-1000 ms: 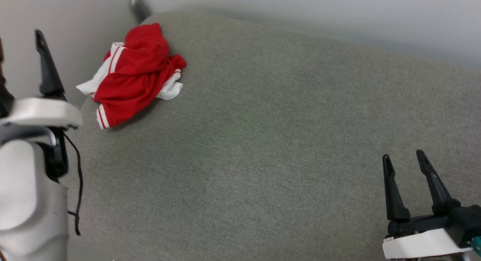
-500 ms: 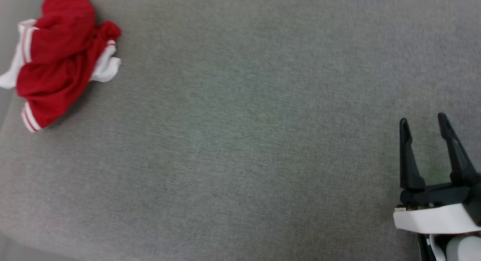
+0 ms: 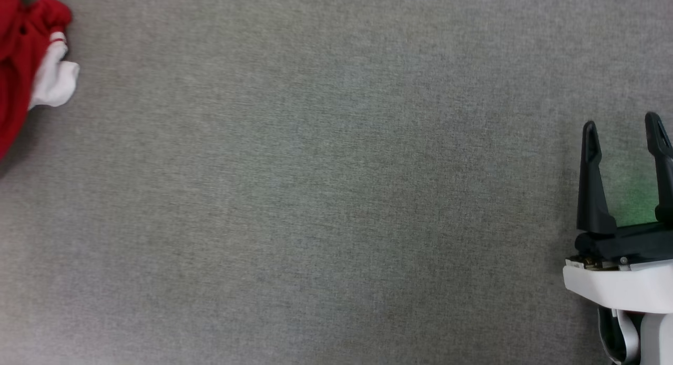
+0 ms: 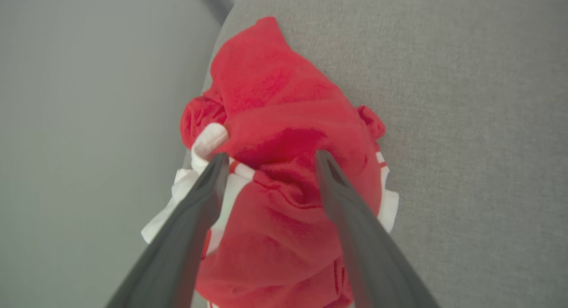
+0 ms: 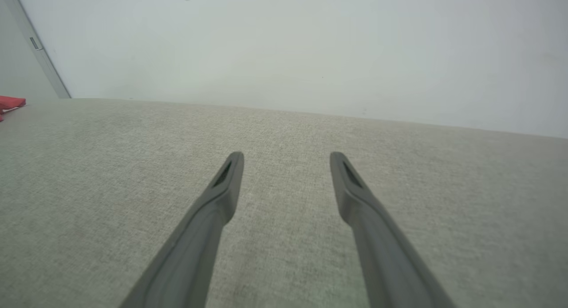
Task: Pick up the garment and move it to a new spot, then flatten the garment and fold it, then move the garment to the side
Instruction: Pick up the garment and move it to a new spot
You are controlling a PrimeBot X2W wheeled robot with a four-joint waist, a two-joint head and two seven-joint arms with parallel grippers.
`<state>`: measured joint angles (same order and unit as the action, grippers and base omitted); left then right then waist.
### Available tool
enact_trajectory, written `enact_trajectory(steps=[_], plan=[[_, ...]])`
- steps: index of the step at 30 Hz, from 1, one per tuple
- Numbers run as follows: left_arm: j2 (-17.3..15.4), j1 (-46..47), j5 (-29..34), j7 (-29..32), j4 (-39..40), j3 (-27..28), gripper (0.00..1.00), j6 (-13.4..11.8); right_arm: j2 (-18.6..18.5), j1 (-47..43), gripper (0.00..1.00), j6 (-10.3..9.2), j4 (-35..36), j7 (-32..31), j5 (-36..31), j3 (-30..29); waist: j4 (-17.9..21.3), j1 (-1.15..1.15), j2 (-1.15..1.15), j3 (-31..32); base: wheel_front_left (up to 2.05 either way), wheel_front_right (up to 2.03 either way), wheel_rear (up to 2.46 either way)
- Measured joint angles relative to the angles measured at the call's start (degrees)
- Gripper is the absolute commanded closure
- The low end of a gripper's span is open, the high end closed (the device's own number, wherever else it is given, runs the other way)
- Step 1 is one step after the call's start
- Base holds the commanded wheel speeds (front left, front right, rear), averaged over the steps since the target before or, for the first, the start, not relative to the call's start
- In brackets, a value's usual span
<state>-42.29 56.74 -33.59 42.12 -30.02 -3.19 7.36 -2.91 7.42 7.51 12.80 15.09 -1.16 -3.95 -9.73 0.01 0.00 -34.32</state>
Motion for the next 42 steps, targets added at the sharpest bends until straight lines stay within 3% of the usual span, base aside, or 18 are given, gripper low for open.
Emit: enact_trajectory(steps=[3,8,16,17,18,29,42], plan=[[-3.41,-1.89,-5.3,5.47,1.56,-1.81,0.0,0.03,0.0,0.89,0.0,0.0,0.92,0.0,-0.01,0.27,0.72,0.0,0.0,-1.88,0.0,0.0,0.0],[-6.84,-3.5,-9.59,9.69,3.38,-4.56,0.0,0.03,0.0,1.98,0.0,0.0,1.94,0.0,-0.36,0.24,1.83,0.0,0.0,-4.74,0.0,0.0,0.0],[-7.59,-4.41,-10.81,11.41,1.29,-8.05,0.0,0.03,0.0,2.88,0.0,0.0,2.91,0.01,-0.43,0.25,3.35,0.0,0.0,-6.89,0.0,0.0,0.0],[-7.62,-4.35,-10.9,11.35,0.92,-8.26,0.64,0.03,0.0,2.88,0.0,0.0,2.9,0.01,-0.42,0.26,3.49,-0.01,0.0,-6.9,0.0,0.0,0.0],[-7.76,-4.25,-10.88,11.11,0.67,-8.56,1.0,0.03,0.0,2.89,0.0,0.0,2.85,0.01,-0.37,0.25,3.6,-0.01,0.0,-6.87,0.0,0.0,0.0],[-9.62,-2.59,-11.47,7.8,1.52,-11.47,1.0,0.03,-0.01,2.26,0.0,0.0,-0.92,0.01,1.63,0.48,3.67,-0.01,0.0,-2.1,0.0,0.0,0.0],[-11.39,7.47,-9.96,9.44,18.07,-24.99,1.0,0.04,-0.02,-1.93,0.0,0.0,-6.25,0.0,5.28,1.51,4.05,-0.01,0.0,11.56,0.0,0.0,0.0]])
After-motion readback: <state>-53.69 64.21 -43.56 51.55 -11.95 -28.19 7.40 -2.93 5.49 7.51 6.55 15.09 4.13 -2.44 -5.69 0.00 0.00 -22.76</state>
